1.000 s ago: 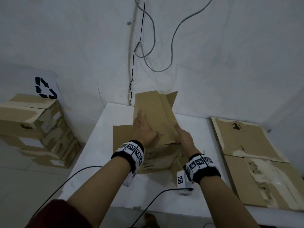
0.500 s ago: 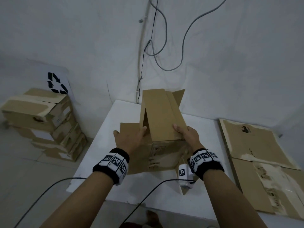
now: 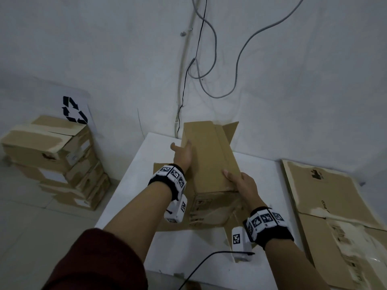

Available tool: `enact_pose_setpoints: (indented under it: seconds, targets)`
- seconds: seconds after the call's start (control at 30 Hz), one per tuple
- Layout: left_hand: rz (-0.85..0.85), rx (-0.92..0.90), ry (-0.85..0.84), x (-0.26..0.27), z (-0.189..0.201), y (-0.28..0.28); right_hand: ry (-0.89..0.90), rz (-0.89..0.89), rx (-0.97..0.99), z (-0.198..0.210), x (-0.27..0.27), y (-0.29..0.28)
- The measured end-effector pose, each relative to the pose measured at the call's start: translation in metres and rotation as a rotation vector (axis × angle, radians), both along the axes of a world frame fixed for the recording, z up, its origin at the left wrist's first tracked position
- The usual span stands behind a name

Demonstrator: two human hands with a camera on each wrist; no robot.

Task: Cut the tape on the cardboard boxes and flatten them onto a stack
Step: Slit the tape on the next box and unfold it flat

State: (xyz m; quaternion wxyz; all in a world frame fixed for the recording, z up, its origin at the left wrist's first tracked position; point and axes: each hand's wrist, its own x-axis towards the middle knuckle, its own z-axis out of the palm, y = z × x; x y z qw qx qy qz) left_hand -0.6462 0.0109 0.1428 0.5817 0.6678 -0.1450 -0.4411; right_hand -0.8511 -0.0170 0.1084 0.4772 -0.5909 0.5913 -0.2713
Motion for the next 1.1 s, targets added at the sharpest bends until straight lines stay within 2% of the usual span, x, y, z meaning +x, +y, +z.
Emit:
enact_pose_setpoints:
  seconds: [0.13,0.23,0.37,0.43,0.5,0.53,0.57,0.63,0.7,0.77,0.83,0.93,1.0,1.1]
  targets:
    - [0.107,-0.06,-0.05,0.01,-0.012,-0.009,-0.024,-0.008,0.006,0.0,0.005,-0.005]
    - [0.071,-0.185,-0.132,0.02,-0.013,-0.013,-0.06,-0.006,0.019,0.002,0.013,-0.013]
    - [-0.295,-0.027,-0.187,0.031,-0.009,-0.014,-0.1,-0.042,0.021,0.001,0.027,-0.026]
    - [-0.489,0.076,-0.384,0.026,-0.013,-0.008,-0.061,-0.042,-0.012,-0.002,0.038,-0.037]
    - [-0.68,0.202,-0.598,0.018,-0.026,0.001,0.088,-0.003,-0.072,-0.006,0.05,-0.046]
    - [-0.714,0.223,-0.665,0.016,-0.036,0.005,0.194,0.029,-0.141,-0.007,0.055,-0.05]
    - [-0.694,0.219,-0.705,0.015,-0.048,0.007,0.236,0.041,-0.234,-0.006,0.061,-0.053]
    - [-0.512,0.139,-0.677,0.019,-0.07,0.01,0.248,0.111,-0.347,-0.01,0.065,-0.06]
    - [-0.331,0.108,-0.631,0.024,-0.09,0.011,0.274,0.242,-0.175,-0.015,0.064,-0.065]
    - [-0.276,0.147,-0.635,0.03,-0.108,0.005,0.283,0.34,-0.094,-0.03,0.059,-0.071]
    - [-0.258,0.207,-0.633,0.038,-0.128,-0.001,0.343,0.41,-0.132,-0.048,0.054,-0.072]
    - [-0.38,0.405,-0.712,0.05,-0.162,-0.007,0.448,0.463,-0.19,-0.09,0.051,-0.07]
    - [-0.469,0.474,-0.758,0.056,-0.189,-0.009,0.394,0.393,-0.145,-0.122,0.052,-0.067]
    - [-0.488,0.536,-0.738,0.057,-0.222,-0.004,0.341,0.281,-0.144,-0.165,0.054,-0.056]
